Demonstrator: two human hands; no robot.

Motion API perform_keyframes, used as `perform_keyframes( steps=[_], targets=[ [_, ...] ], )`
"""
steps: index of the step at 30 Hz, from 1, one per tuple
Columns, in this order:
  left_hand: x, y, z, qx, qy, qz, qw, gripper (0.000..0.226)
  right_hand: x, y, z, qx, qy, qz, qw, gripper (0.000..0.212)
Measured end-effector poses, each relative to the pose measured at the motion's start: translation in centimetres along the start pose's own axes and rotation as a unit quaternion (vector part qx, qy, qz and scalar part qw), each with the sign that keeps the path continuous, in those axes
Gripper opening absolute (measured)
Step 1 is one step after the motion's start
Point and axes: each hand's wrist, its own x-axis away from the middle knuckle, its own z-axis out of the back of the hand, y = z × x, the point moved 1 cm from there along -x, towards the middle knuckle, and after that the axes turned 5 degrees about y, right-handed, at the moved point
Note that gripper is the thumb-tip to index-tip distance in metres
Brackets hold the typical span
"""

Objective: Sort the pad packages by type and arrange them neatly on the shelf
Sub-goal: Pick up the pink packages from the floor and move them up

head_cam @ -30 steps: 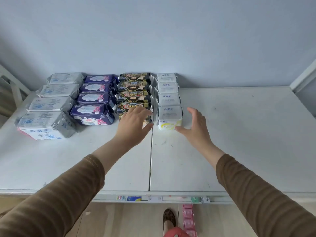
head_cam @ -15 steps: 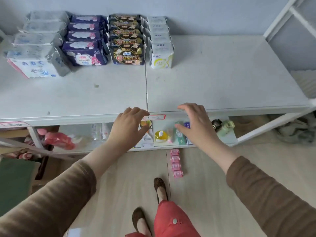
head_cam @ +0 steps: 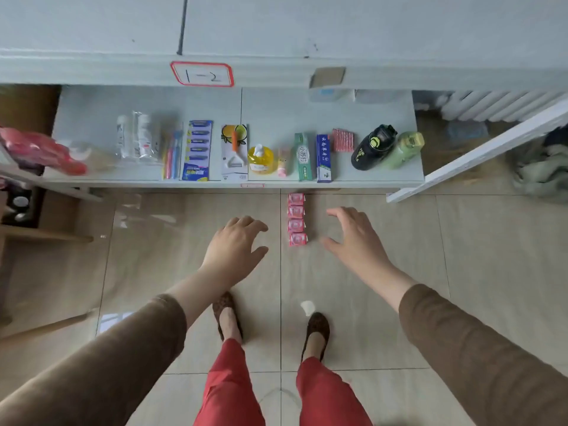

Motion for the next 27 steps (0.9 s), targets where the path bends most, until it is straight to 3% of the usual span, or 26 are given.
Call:
perform_keyframes(
  steps=[6,11,20,27],
  targets=[
    [-2.4,-1.6,-14.9,0.064,-0.053,0.105,0.991,0.043,0.1,12.0,-9.6,-0.007,-0.071,-0.043,0.997,0.052],
    [-6.2,-5.9,-27.0,0.07,-0.078,0.14,0.985,0.05,-2.2,19.7,-20.5,-0.02,-0.108,-0.069,0.992,0.057],
    [-15.4,-12.4,-42.7,0.031,-0.061,0.111,0.991,0.055,-10.0,27.4,-38.2,0.017,-0.15,-0.028,0.988,0.068],
    [-23.1,-14.5,-49.3,-0.004,-0.027,0.059,0.998,0.059,-15.4,29.3,-46.1,0.036,-0.11,0.009,0.993,0.069]
  ],
)
